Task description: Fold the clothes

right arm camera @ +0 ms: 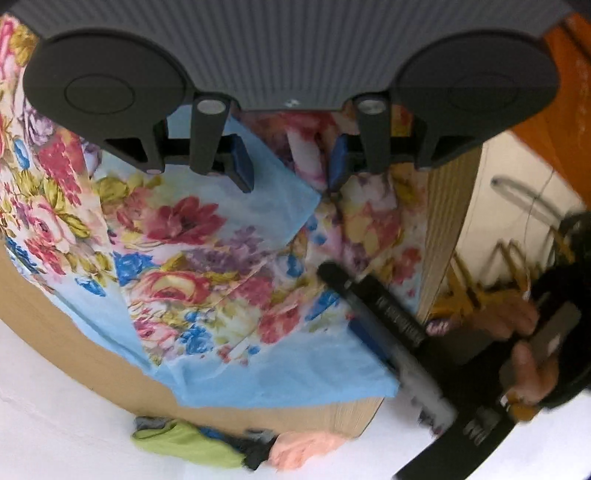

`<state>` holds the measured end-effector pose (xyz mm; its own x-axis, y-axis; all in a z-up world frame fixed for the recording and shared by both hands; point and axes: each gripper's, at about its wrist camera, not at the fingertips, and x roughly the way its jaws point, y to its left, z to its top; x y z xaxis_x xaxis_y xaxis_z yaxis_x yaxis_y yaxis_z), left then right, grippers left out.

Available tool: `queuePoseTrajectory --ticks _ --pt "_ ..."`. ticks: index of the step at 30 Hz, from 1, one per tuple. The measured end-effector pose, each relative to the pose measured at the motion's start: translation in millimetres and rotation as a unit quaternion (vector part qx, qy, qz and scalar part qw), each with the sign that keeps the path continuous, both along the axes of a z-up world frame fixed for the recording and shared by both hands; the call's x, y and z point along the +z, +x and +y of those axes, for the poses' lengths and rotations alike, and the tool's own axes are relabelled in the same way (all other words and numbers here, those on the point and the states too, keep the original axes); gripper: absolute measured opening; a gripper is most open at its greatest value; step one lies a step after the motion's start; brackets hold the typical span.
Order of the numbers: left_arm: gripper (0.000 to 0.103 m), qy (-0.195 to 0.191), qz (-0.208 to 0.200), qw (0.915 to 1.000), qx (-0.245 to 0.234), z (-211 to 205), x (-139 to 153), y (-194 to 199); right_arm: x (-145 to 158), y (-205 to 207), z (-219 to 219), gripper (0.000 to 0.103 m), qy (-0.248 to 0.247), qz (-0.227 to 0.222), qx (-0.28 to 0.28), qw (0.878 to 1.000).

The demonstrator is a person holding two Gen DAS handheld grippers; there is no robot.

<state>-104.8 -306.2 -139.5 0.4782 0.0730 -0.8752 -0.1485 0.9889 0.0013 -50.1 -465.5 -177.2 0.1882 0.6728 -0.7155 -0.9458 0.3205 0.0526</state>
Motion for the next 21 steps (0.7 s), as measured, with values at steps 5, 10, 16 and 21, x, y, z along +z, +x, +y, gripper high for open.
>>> queuePoseTrajectory --ticks 5,10,16,21 --pt "0.09 0.0 0.001 1.0 0.004 -2 0 -1 1 21 -13 0.008 0.047 0.036 -0.088 0.994" --pt "0.09 0.002 0.001 1.0 0.003 -4 0 -1 17 64 -61 0.007 0.136 0.087 -0.224 0.961" --pt "0.09 0.003 0.003 1.0 0.0 -5 0 1 20 86 -95 0.009 0.152 0.096 -0.295 0.938" --pt "0.091 0.004 0.005 1.0 0.002 -6 0 2 10 77 -71 0.028 0.101 0.188 -0.182 0.96"
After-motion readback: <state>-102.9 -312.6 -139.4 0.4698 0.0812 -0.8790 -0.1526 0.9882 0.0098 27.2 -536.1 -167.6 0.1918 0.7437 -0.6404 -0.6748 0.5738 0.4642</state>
